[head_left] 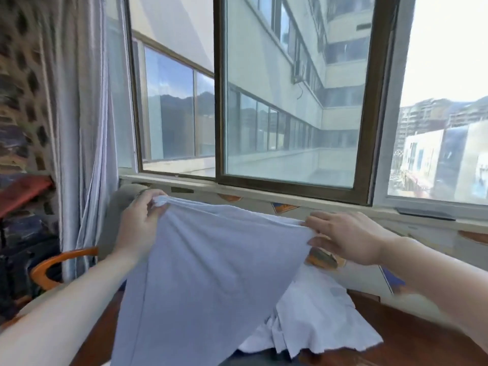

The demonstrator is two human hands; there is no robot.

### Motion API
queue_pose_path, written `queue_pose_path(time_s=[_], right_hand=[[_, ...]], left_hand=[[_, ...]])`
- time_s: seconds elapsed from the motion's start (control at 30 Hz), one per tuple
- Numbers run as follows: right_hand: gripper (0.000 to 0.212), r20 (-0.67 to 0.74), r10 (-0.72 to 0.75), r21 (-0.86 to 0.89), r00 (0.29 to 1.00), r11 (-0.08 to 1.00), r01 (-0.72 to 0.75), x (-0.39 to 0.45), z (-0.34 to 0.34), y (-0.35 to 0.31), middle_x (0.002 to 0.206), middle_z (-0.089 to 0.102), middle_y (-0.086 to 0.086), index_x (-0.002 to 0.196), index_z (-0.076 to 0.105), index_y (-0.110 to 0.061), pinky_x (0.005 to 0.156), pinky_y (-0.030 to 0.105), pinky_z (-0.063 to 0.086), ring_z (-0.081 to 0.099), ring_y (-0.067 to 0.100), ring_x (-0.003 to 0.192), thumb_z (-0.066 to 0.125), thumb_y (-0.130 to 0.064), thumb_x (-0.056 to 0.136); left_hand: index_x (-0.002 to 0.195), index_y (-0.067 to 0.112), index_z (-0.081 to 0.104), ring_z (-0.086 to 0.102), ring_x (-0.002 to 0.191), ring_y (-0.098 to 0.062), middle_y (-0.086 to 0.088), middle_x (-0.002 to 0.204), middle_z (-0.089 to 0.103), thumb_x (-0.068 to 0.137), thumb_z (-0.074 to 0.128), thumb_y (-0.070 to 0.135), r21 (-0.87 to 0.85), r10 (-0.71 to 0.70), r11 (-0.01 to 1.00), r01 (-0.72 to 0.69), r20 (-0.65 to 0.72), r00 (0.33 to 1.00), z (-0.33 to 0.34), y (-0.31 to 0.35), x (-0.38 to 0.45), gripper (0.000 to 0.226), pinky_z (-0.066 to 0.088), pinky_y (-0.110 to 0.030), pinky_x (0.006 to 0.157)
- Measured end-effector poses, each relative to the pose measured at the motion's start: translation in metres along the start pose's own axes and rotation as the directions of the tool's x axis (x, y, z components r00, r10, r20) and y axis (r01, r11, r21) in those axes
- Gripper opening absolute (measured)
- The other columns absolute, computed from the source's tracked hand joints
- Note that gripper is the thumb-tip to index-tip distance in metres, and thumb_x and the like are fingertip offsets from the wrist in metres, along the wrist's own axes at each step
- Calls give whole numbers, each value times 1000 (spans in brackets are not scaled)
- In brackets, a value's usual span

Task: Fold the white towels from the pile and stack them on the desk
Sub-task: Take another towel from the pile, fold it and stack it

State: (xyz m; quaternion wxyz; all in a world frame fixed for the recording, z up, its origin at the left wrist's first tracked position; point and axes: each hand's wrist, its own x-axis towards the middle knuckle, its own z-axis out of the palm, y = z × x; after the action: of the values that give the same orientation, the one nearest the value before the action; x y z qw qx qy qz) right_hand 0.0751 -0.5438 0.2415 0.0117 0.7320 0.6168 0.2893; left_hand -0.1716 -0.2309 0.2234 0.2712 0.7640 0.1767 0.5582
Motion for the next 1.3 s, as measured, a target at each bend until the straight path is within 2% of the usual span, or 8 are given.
queue_pose_path(time_s=[0.2, 0.4, 0.6, 0.7, 0.8, 0.97, 1.17, 1.3], right_hand=[[18, -118, 123, -37, 985, 991, -128, 71, -133, 50, 92, 46, -16, 103, 42, -32, 69, 32, 35, 50, 11, 82, 39, -48, 98], [33, -124, 213, -180, 969, 956, -233, 95, -199, 70, 82, 42, -20, 90, 30, -38, 72, 33, 40, 50, 7, 78, 15, -67, 93], [49, -183, 242, -435, 953, 849, -300, 95, -218, 75, 80, 43, -13, 80, 33, -31, 63, 30, 31, 54, 12, 76, 5, -70, 85], [46, -239, 336, -199, 911, 901, -384, 93, -222, 75, 68, 45, -11, 67, 35, -28, 56, 30, 31, 44, 7, 60, 33, -68, 90], [50, -217, 403, 296, 889, 895, -333, 87, -233, 67, 53, 34, -12, 53, 41, -24, 50, 20, 26, 32, 7, 50, 58, -62, 82], [43, -148, 489, 887, 859, 449, -103, 69, -234, 57, 76, 54, 9, 80, 65, 0, 62, 21, 47, 55, 17, 71, 67, -43, 81], [66, -162, 345, 954, 925, 293, 57, 63, -216, 33, 100, 49, 33, 115, 47, 15, 91, 42, 44, 52, 34, 95, 50, -47, 93], [45, -183, 341, 926, 922, 376, 44, 65, -214, 20, 81, 44, 15, 89, 55, 2, 82, 28, 40, 41, 26, 81, 46, -42, 93]], left_hand=[[97, 26, 60, 59, 83, -24, -2, 86, 64, 95, 58, 10, 13, 209, 978, -210, 47, 977, -22, 43, 120, 16, 38, -26, 68], [93, 44, 52, 43, 63, -17, -21, 77, 49, 100, 50, 18, -79, 333, 943, -324, 279, 901, -38, 73, 176, 27, 30, -32, 63], [90, 43, 55, 43, 62, 0, 16, 68, 53, 97, 55, 25, 19, 338, 910, -414, 544, 768, -32, 83, 202, 19, 33, -24, 64], [89, 37, 58, 53, 74, 5, 18, 77, 62, 98, 55, 19, -86, 303, 946, -312, 576, 760, -25, 86, 214, 20, 41, -20, 71], [99, 19, 60, 65, 80, -7, 2, 87, 70, 100, 53, 14, -328, 219, 944, -32, 552, 805, -9, 90, 219, 8, 51, -20, 67], [94, 21, 61, 60, 70, -12, -2, 87, 65, 102, 49, 15, -522, 74, 844, 120, 336, 939, 36, 115, 224, 15, 46, -24, 55], [93, 19, 59, 54, 66, -16, -6, 83, 60, 101, 47, 15, -546, -27, 821, 167, 254, 967, 61, 137, 222, 16, 41, -20, 46], [102, 16, 57, 50, 62, -17, -7, 83, 58, 102, 46, 14, -633, -130, 724, 275, 266, 955, 62, 129, 212, 12, 36, -16, 39]])
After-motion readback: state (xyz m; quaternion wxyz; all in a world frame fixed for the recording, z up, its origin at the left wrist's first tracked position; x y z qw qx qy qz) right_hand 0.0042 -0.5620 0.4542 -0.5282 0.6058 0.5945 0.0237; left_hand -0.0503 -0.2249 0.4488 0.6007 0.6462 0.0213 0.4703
